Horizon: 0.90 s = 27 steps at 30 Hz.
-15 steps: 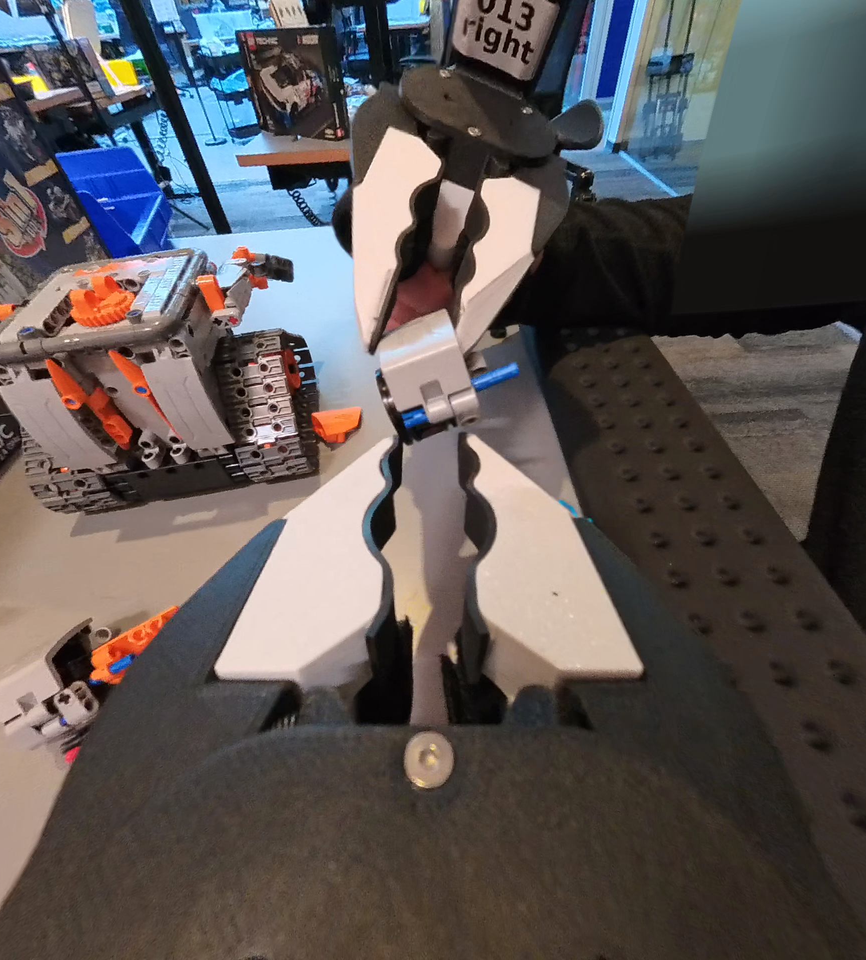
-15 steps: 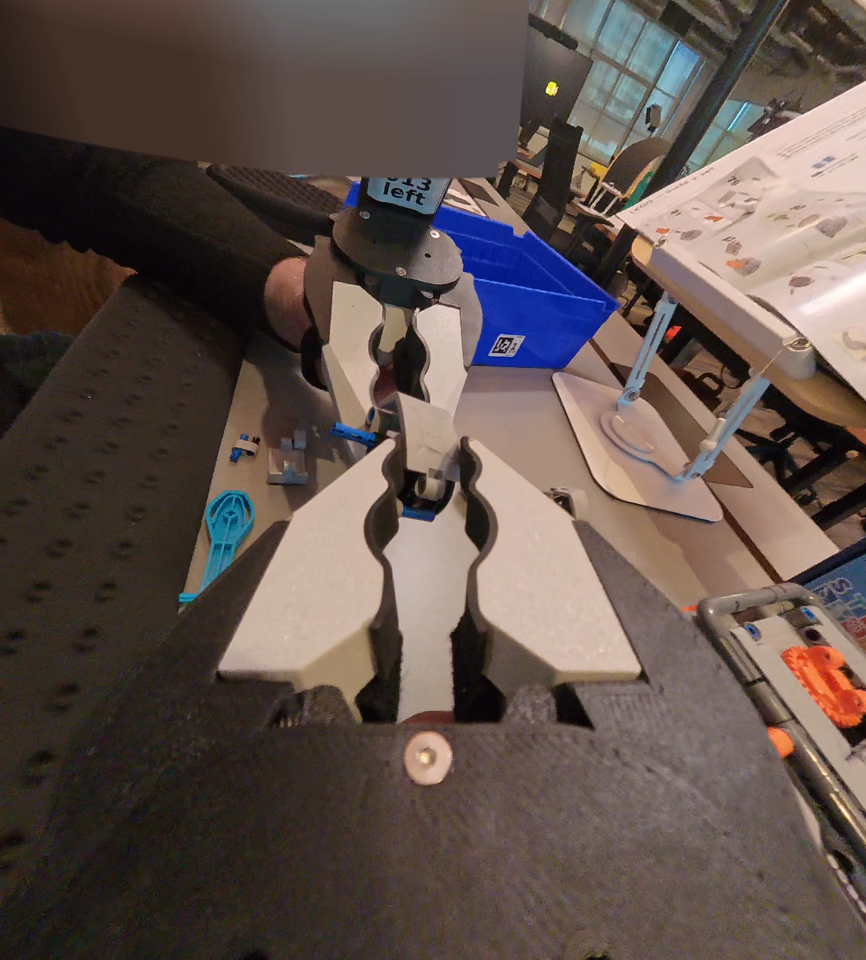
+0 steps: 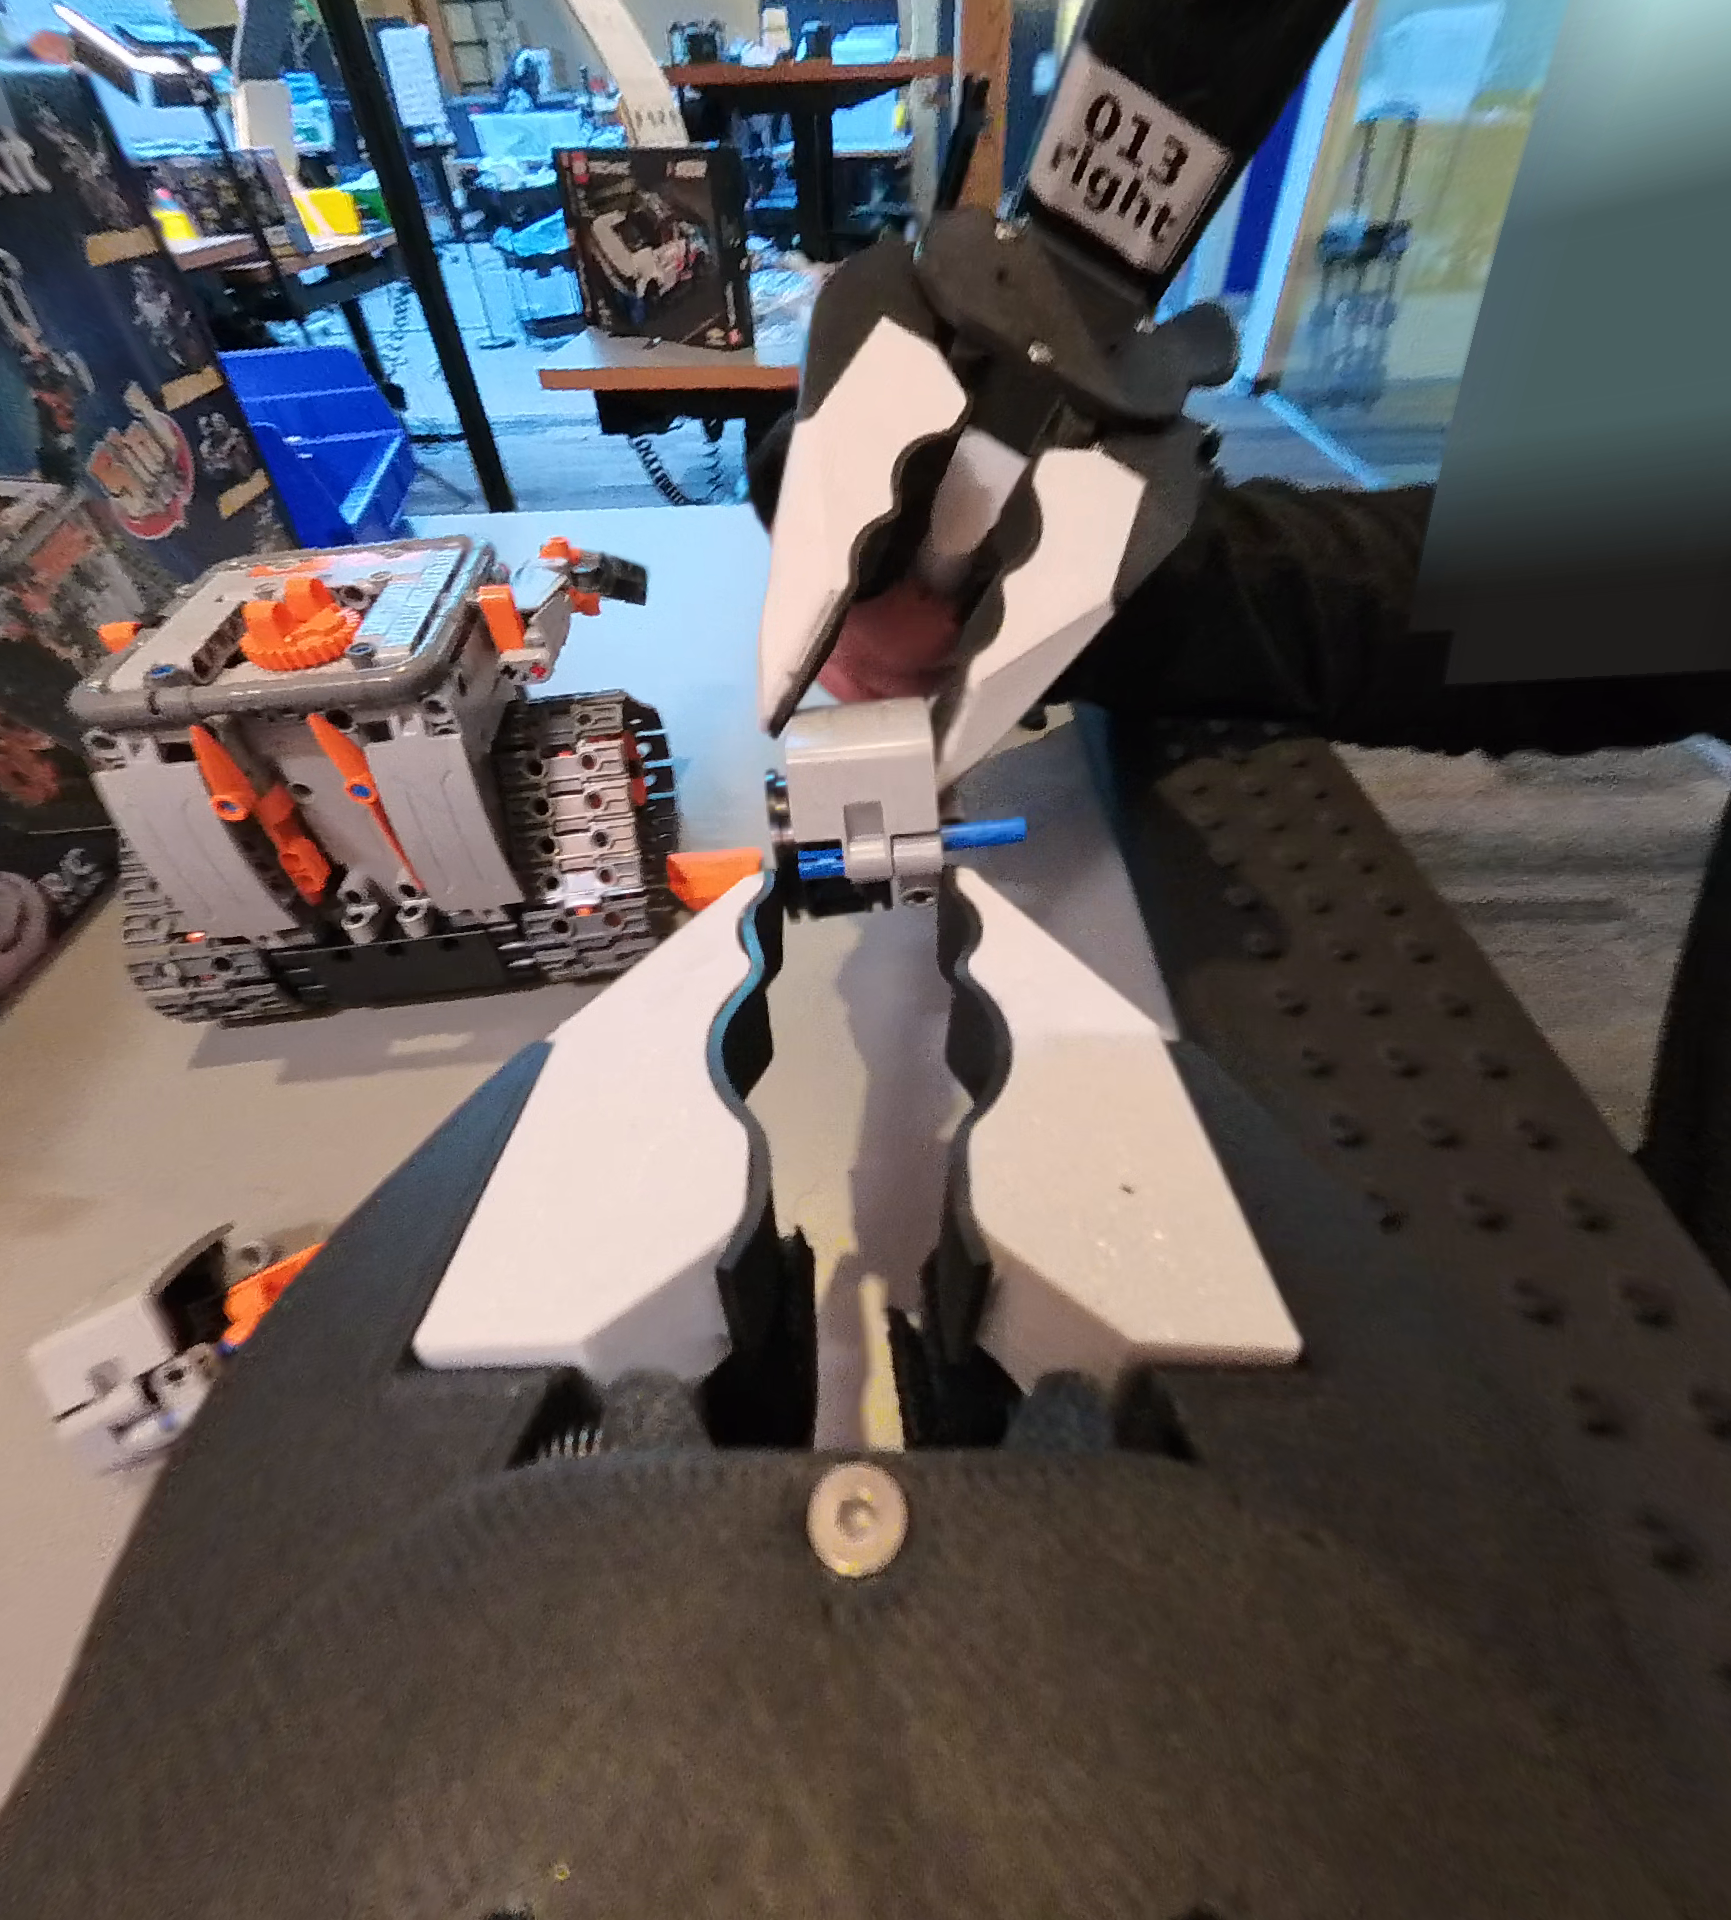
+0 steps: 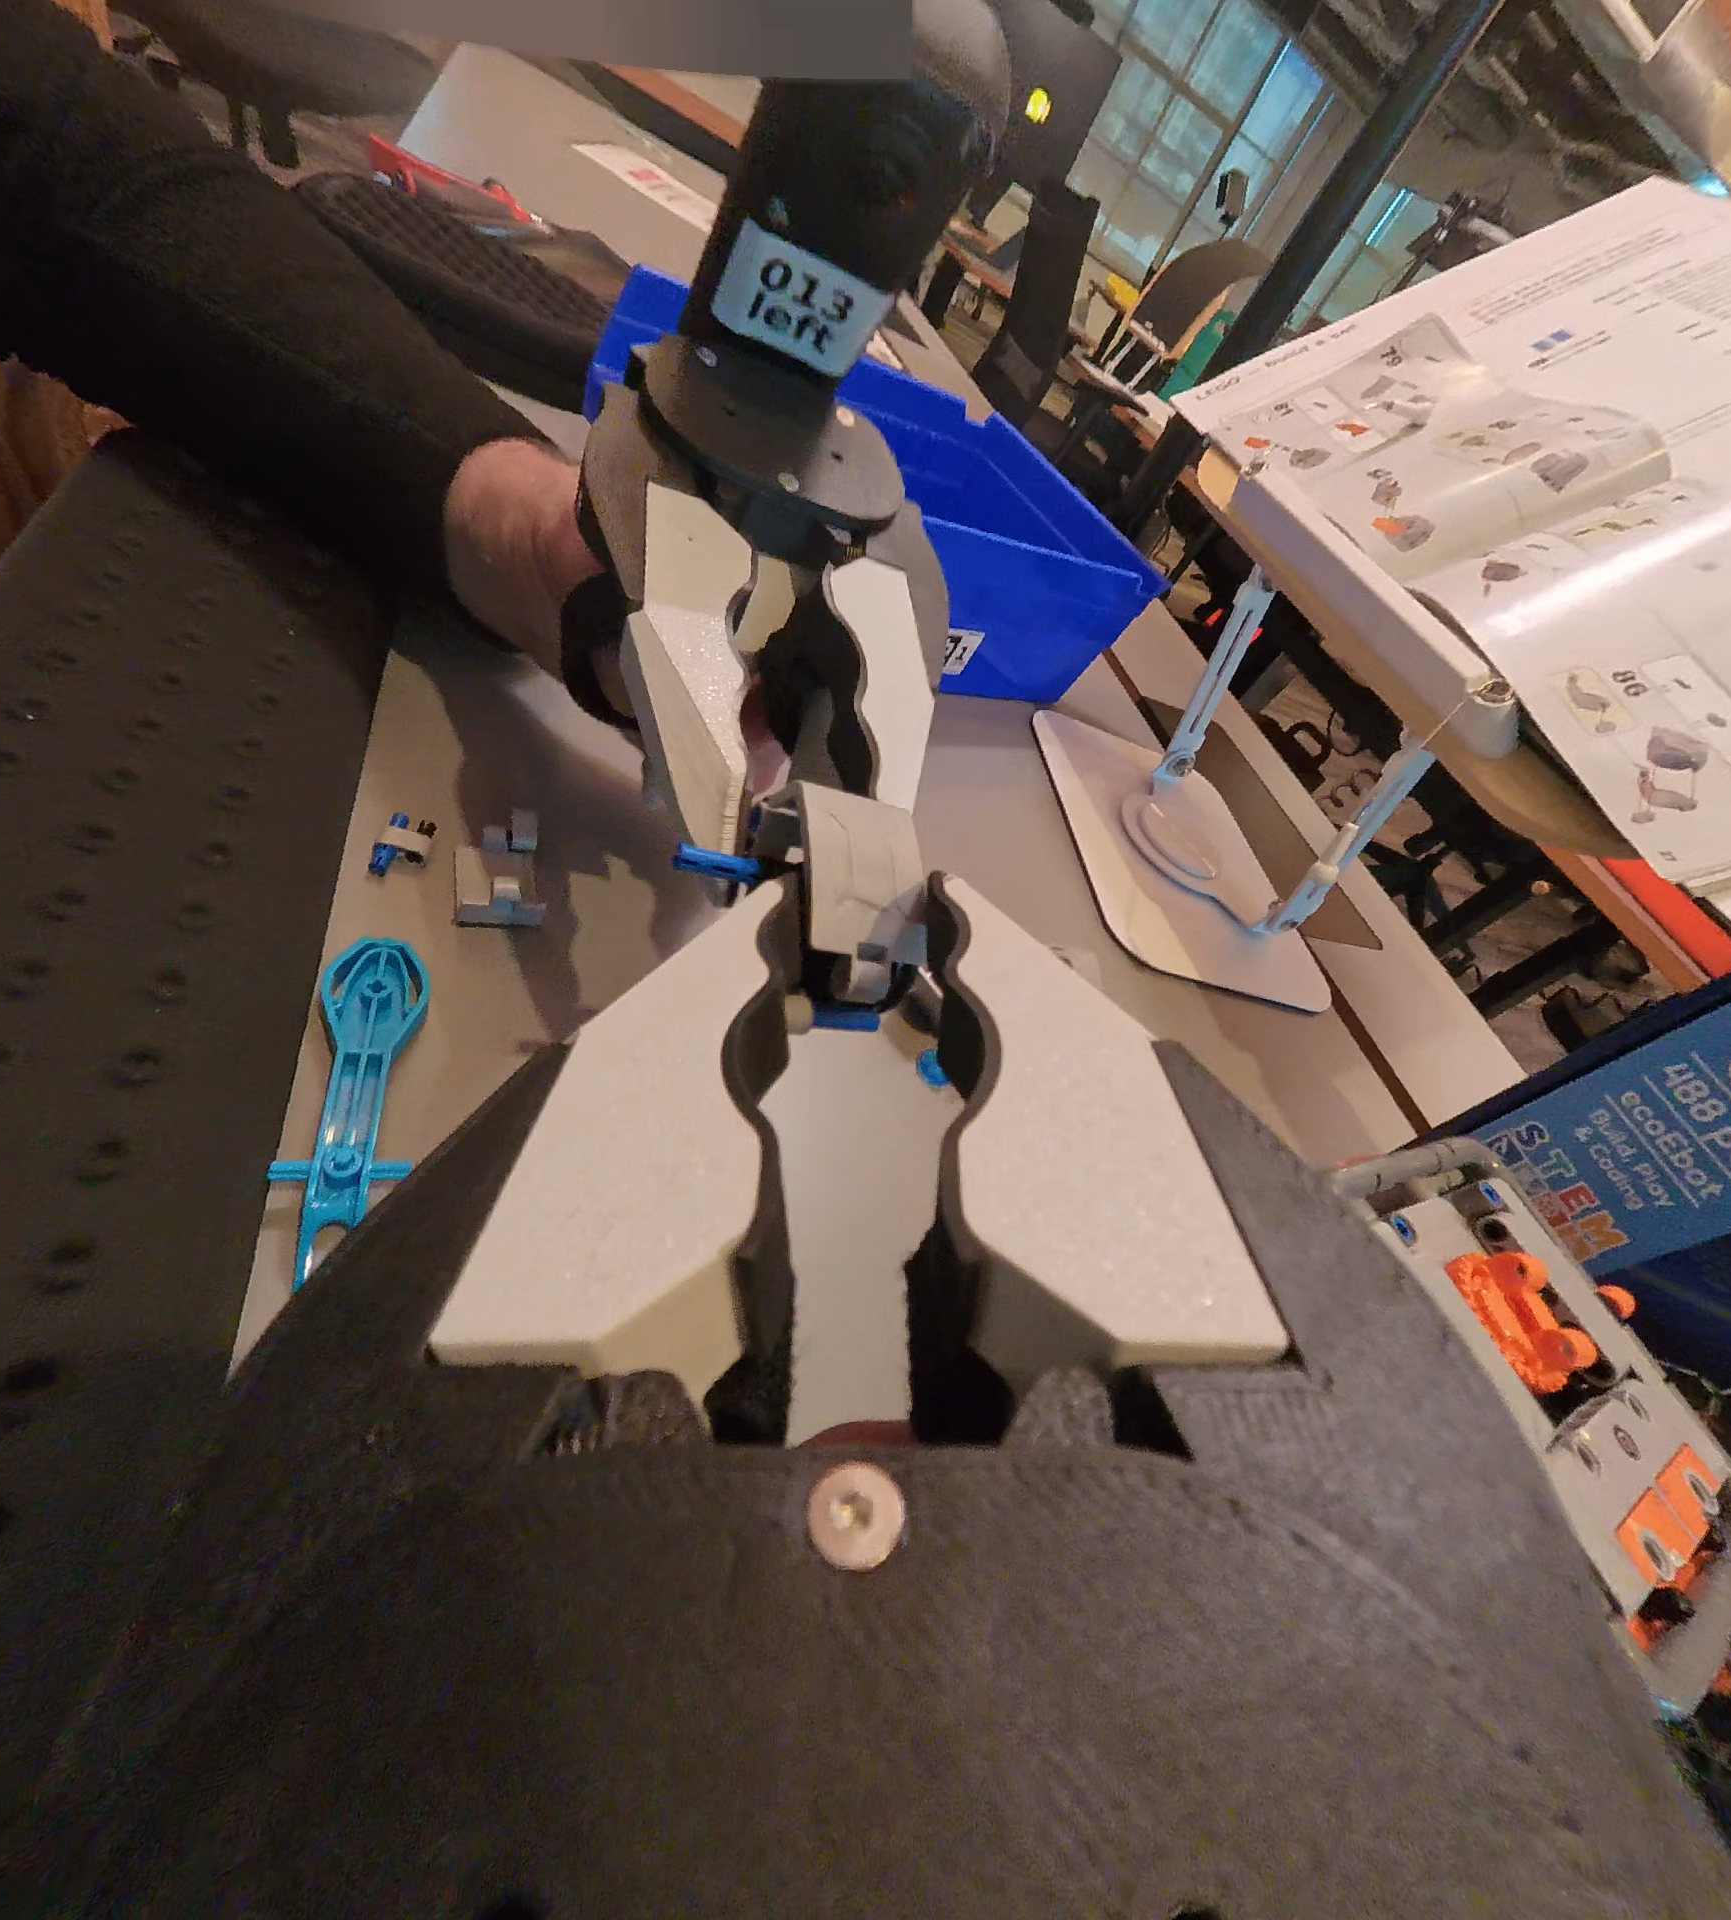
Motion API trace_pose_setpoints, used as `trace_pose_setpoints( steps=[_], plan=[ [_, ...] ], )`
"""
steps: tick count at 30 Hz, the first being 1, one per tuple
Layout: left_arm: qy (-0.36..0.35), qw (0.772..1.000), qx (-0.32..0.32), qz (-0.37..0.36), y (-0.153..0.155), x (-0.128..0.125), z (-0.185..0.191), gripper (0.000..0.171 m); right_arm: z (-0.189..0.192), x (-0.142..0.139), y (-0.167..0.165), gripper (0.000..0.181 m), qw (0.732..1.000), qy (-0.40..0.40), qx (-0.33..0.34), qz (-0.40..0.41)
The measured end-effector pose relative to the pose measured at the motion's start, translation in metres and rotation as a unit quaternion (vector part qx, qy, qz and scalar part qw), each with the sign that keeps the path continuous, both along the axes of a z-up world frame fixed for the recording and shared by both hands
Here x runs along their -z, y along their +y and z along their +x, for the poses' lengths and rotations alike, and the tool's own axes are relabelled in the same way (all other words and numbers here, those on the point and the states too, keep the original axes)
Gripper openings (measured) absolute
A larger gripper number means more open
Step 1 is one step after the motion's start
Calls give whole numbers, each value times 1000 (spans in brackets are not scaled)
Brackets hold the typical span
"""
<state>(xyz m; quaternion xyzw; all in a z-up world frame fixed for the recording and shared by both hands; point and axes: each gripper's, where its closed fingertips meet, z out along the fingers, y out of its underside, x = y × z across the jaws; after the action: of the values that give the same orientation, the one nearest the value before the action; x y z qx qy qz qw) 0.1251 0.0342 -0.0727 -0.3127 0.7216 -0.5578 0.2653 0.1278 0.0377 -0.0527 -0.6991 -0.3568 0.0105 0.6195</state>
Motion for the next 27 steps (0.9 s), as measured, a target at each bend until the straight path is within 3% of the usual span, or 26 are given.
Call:
trace_pose_setpoints(
  steps=[6,9,15,20,27],
  plan=[
    [0,992,-24,121,0,18,1,27,-5,7,-2,27,999,-4,-1,-39],
    [-5,987,-31,158,-1,22,3,27,-3,25,-1,25,996,-22,8,-84],
    [-30,973,-37,227,-5,25,2,25,-6,28,-4,21,995,-30,-5,-95],
    [-11,981,-60,183,5,19,6,27,-1,22,2,21,997,-36,23,-67],
    [-34,977,-71,200,5,17,9,24,1,16,5,21,998,-17,27,-56]
  ],
)
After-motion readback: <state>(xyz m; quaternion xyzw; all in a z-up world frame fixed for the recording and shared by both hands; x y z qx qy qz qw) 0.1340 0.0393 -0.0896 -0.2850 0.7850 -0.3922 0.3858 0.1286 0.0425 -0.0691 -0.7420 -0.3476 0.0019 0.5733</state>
